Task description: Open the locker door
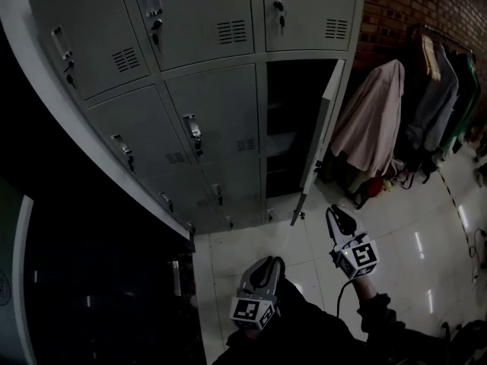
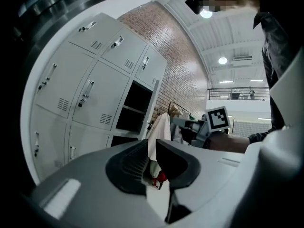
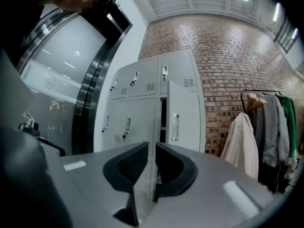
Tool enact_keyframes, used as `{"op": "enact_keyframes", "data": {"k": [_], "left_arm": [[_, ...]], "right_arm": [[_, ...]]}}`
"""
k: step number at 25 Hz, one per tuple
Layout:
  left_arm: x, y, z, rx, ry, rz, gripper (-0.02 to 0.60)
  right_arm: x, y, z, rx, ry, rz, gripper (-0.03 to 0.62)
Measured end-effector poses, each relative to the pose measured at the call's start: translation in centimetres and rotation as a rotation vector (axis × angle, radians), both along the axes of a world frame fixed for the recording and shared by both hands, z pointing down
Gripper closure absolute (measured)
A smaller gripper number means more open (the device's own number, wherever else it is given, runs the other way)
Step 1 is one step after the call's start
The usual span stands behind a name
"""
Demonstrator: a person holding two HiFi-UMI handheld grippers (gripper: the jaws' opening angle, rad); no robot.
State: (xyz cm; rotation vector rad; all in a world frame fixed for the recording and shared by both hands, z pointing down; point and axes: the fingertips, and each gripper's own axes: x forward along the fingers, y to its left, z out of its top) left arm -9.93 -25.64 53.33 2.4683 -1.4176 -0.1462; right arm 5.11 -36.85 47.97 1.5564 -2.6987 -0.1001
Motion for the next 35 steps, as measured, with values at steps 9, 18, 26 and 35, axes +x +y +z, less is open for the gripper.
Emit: {"op": "enact_keyframes", "data": {"k": [9, 18, 26, 35], "left_arm": [[3.5, 11.4, -0.1, -0.004, -0.012, 0.058, 0.511], [6.7, 17.6, -0.9, 0.024, -0.03, 0.059, 0.511], [8.2, 23.1, -0.9, 0.022, -0.064, 0.004, 0.511], [10.6, 26.4, -0.9, 0.029, -0.072, -0.005, 0.512]], "right_arm": [[-4.5, 20.5, 6.5, -0.194, -0.003, -0.134, 0.545], [-1.8, 28.2, 0.8, -0.019, -0.001, -0.098, 0.594], [1.8, 33.2, 0.4, -0.005, -0.01, -0.116, 0.594], [3.7, 36.3, -0.3, 0.028, -0.028, -0.128, 0.594]]}}
